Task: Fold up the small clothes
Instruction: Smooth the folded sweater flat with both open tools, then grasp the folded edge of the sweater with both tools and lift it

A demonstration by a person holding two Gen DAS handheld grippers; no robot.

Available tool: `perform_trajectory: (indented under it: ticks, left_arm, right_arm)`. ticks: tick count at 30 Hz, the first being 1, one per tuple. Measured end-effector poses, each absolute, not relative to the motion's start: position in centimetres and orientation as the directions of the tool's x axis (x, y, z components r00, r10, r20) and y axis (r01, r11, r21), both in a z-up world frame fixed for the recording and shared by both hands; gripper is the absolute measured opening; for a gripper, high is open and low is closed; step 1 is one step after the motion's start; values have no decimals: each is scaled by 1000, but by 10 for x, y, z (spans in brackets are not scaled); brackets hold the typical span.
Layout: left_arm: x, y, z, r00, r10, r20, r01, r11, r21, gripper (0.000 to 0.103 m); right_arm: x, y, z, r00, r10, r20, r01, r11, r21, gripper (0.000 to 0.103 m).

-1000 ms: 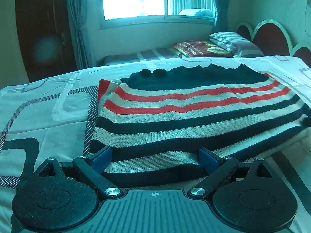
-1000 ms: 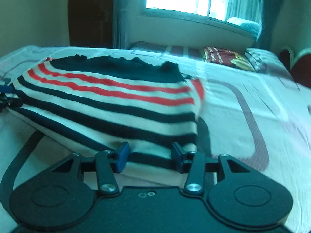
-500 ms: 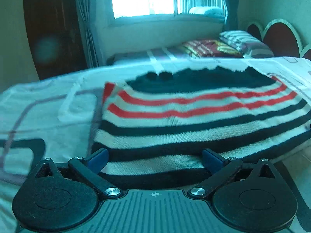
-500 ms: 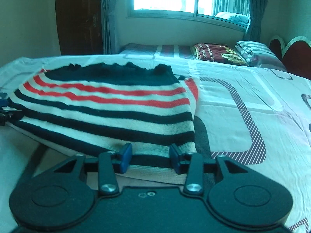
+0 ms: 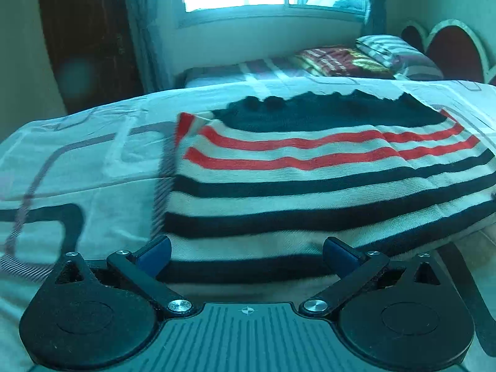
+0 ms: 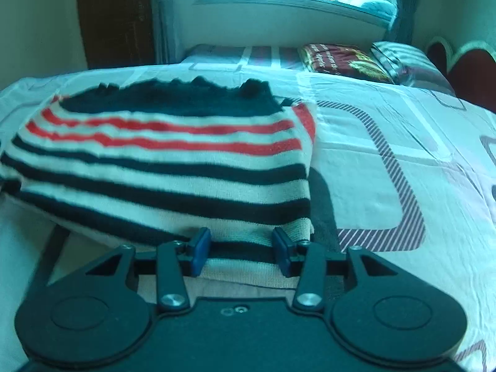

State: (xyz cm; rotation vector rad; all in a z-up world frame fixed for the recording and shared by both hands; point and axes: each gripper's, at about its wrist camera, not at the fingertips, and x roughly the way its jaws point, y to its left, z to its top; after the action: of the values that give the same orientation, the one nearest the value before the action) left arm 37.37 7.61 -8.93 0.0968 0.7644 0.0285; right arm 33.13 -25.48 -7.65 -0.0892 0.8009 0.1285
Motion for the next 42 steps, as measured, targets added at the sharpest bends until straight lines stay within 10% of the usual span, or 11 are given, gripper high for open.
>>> perform_trajectory:
  ticks: [15, 18, 23, 29, 33, 42]
  left_arm:
    - [331, 161, -136, 806, -282, -520, -308, 550, -776, 79]
    - [339, 157, -141, 832, -253, -494, -307, 531, -790, 79]
    - [363, 149, -142, 861, -192, -472, -306, 545, -781, 79]
    - [386, 152, -142, 883, -143, -448, -307, 546, -780, 75]
    - [394, 164, -155, 867, -141, -479, -354, 503, -789, 26]
    - [401, 174, -160, 872, -193, -450, -297, 521, -800, 27]
  right_arm:
    - [298, -272, -35, 751, 306, -585, -107, 931, 350, 56]
    - [303, -267, -37, 745, 324, -583, -102, 919, 381, 50]
    - [316, -258, -43, 732, 355, -581, -111, 904, 412, 11]
    - [352, -233, -55, 704, 405, -584, -160, 891, 426, 6]
    - [379, -209, -68, 673, 443, -592, -199, 879, 432, 5]
    - [412, -176, -92, 617, 460, -639, -226, 881, 416, 4]
